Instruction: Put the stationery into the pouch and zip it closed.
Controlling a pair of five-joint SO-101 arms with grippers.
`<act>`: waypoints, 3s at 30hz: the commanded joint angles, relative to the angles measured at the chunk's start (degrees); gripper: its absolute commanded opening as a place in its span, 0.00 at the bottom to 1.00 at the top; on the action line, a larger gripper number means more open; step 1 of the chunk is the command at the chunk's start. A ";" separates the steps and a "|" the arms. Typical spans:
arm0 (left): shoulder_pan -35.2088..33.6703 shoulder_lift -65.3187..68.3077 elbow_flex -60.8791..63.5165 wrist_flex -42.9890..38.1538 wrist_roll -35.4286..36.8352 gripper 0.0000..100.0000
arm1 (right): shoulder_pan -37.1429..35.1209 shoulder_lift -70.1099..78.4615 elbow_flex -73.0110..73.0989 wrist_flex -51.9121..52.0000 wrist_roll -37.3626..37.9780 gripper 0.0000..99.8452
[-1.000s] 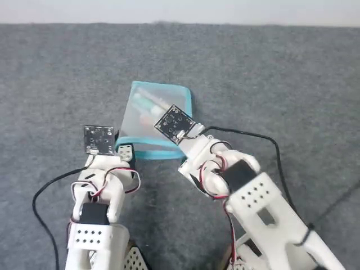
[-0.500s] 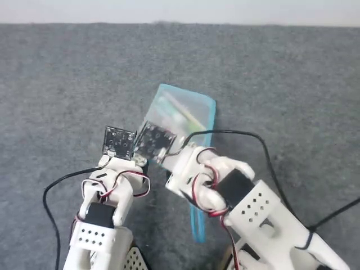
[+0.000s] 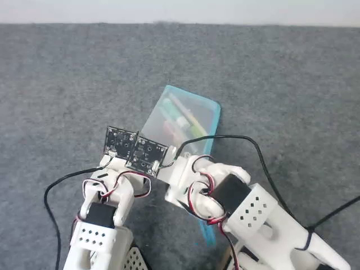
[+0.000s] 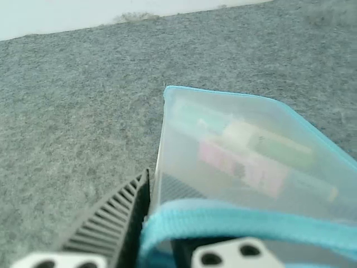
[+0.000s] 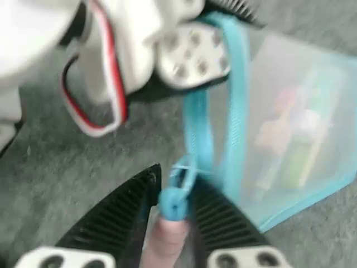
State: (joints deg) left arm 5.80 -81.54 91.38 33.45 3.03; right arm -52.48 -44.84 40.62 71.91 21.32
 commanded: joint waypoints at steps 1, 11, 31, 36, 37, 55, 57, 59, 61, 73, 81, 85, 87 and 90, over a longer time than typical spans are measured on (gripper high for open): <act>-0.26 0.00 -1.98 0.00 -0.70 0.01 | 1.80 -3.12 -3.60 4.79 2.81 0.22; -0.26 -0.09 -2.07 0.09 -0.79 0.01 | 5.23 -13.67 -2.29 8.48 4.48 0.25; -0.18 -0.09 -2.07 0.18 -0.79 0.01 | 13.76 -18.42 20.13 -8.75 14.51 0.26; -0.18 -0.09 -2.07 0.18 -0.79 0.01 | 13.93 -18.42 22.86 -14.02 14.07 0.26; -0.18 -0.09 -2.07 0.18 -0.79 0.01 | 14.02 -18.42 22.95 -14.81 13.27 0.26; -0.09 -0.09 -1.98 0.18 -0.79 0.01 | 17.98 -3.82 15.03 -23.96 9.14 0.24; -0.09 -0.09 -1.98 0.18 -0.79 0.01 | 19.74 -1.27 11.34 -24.22 7.47 0.16; -0.09 -0.09 -1.80 0.18 -0.79 0.01 | 20.70 0.92 8.35 -24.40 6.15 0.05; -0.09 -0.18 -1.80 0.18 -0.79 0.01 | 21.05 3.38 6.42 -24.75 3.60 0.01; -0.18 -0.62 -10.07 11.43 -0.70 0.11 | 27.82 18.95 -0.70 -29.76 -9.93 0.00; -5.80 -13.10 -14.37 21.45 -0.79 0.12 | 30.46 19.65 -1.23 -30.02 -12.66 0.00; -3.52 -21.98 -11.30 24.97 -4.92 0.12 | 30.20 19.65 -1.23 -29.76 -12.84 0.00; 0.53 -23.21 -9.80 25.76 -6.95 0.14 | 30.02 19.56 -1.41 -28.88 -14.07 0.00; 5.36 -21.10 -7.87 24.26 -7.74 0.23 | 28.26 19.47 -4.22 -23.69 -14.77 0.00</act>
State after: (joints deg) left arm 5.63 -102.90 82.68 58.59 -2.95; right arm -23.30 -24.88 41.23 44.22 8.04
